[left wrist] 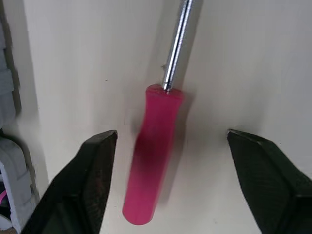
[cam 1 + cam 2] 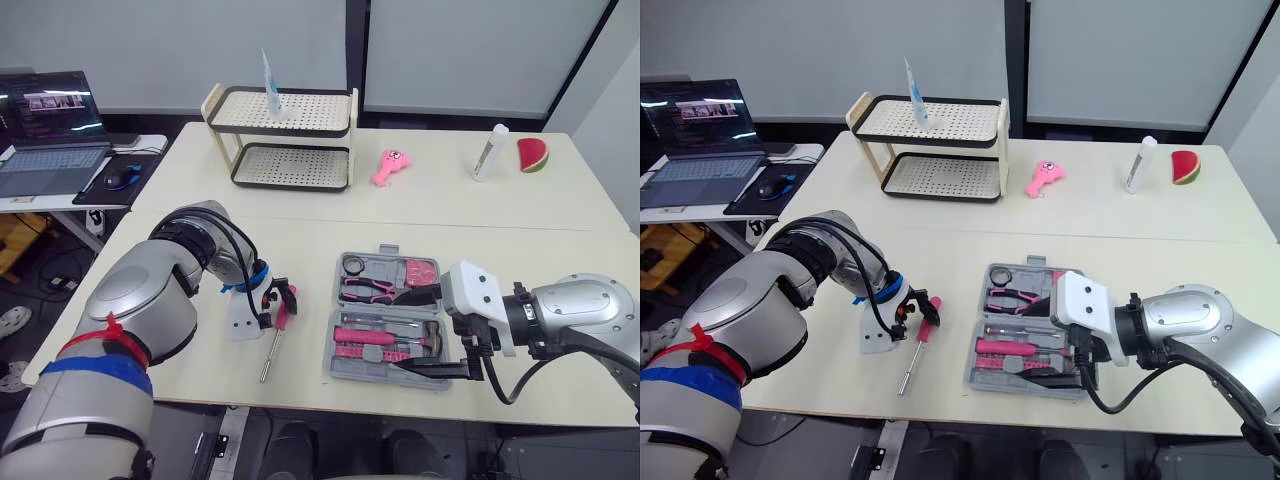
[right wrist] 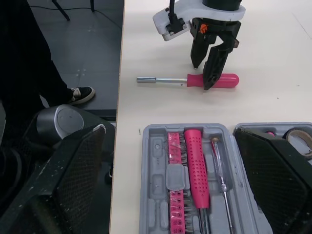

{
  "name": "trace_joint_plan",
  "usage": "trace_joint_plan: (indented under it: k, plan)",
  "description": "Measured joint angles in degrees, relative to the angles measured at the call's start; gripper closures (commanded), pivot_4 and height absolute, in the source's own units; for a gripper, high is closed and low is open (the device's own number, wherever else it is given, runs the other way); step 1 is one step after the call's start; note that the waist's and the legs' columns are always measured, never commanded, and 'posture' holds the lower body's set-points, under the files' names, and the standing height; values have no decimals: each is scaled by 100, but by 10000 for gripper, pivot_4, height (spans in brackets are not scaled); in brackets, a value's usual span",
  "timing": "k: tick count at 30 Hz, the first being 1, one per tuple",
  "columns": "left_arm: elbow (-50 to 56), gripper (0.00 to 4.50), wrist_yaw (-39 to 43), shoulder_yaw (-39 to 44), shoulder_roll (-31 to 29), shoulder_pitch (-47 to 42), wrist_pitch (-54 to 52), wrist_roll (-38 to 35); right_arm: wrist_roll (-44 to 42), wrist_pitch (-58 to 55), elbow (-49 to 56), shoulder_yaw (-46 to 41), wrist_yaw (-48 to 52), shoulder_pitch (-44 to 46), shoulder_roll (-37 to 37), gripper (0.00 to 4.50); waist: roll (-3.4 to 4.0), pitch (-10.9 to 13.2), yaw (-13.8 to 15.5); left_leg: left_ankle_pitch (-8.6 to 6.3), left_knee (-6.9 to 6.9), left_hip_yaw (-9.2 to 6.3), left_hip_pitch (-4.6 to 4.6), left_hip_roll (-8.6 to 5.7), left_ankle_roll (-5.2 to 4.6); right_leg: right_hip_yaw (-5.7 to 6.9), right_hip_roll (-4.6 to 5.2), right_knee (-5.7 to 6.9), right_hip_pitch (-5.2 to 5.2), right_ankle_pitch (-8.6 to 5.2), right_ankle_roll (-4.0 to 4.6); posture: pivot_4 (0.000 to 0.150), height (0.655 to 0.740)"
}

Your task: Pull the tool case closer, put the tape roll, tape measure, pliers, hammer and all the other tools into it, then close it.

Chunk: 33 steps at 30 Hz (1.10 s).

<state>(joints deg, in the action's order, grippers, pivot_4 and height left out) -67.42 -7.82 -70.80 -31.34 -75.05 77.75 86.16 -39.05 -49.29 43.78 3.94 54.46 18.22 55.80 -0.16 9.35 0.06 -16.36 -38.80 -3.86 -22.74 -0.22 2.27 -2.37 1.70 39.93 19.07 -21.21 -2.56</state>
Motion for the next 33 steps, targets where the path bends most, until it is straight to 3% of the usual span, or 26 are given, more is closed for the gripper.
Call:
trace_joint_plan:
  k: [5,8,14,24,33]
  plan:
    - [-67,32788,-941,-424,3,-56,54,330,-22,-5,-1,-43,-3,-11,34,0,13,-12,2,2,0,-1,-11,-17,-4,3,37,-1,3,-11,-19,1500,7400]
    - [-20,39520,-1292,-521,-85,-74,311,338,-34,-3,-2,-42,-3,-9,34,0,-34,1,2,3,-3,3,-24,-24,-3,3,48,-6,13,-13,-24,1500,7400]
    - [269,39811,-1520,-623,-460,-90,886,307,-38,7,-15,-40,1,-8,33,0,-115,39,-17,14,-2,2,-46,-20,18,7,47,-3,42,-13,-24,1500,7400]
    - [369,39889,-1250,-655,-927,-295,1393,-39,-3,69,-153,94,27,129,-70,0,-152,61,-20,16,-10,-1,-66,-21,21,11,47,3,63,-13,-24,1500,7400]
    - [-541,39890,467,-556,-1148,-433,1394,-1671,22,64,-141,235,-114,133,-181,0,-155,63,-44,17,-12,-2,-69,-21,21,14,46,9,72,-13,-24,1500,7400]
